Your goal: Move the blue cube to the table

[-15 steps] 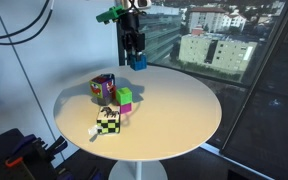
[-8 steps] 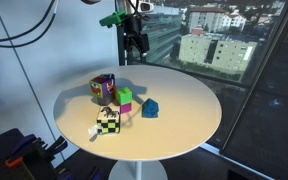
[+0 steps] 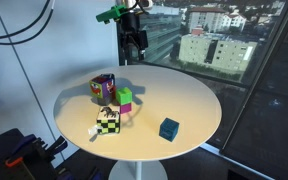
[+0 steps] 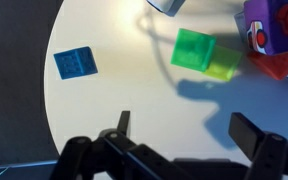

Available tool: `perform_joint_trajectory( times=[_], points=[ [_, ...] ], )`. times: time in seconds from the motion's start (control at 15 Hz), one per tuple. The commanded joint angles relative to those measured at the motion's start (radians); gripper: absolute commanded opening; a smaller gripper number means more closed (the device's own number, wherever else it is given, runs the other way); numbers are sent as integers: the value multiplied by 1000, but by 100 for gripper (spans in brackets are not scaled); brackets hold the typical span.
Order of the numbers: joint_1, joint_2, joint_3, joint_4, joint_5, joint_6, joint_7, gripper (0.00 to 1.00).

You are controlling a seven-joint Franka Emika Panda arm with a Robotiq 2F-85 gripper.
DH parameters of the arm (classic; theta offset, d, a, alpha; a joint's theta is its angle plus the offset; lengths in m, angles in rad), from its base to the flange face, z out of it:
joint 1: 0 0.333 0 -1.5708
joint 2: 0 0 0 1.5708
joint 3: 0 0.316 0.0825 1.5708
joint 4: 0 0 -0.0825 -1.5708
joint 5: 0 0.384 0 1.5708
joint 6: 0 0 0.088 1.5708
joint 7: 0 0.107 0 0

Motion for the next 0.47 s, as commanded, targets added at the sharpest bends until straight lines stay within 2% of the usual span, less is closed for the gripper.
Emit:
perform_joint_trajectory(
  times=[0.0, 0.2, 0.27, 0.4],
  points=[
    [-10, -48, 12, -17, 23, -49, -64, 100],
    [-12, -62, 16, -21, 43, -54, -93, 100],
    [-8, -27, 14, 1, 15, -43, -54, 100],
    [-8, -33, 15, -1, 21, -44, -64, 100]
  ],
)
